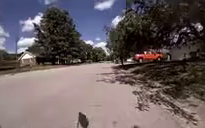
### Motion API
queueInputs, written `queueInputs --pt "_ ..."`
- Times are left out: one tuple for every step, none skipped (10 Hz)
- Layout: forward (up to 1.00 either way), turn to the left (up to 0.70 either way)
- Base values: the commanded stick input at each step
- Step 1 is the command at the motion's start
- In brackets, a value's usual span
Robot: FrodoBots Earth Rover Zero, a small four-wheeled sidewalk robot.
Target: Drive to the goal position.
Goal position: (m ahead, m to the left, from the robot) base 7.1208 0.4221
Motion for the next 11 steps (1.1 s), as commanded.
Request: queueInputs --pt "0.85 0.0" --pt "0.85 0.0" --pt "0.85 0.0" --pt "0.85 0.0" --pt "0.85 0.0" --pt "0.85 0.0" --pt "0.85 0.0" --pt "0.85 0.0" --pt "0.85 0.0" --pt "0.85 0.0" --pt "0.85 0.0"
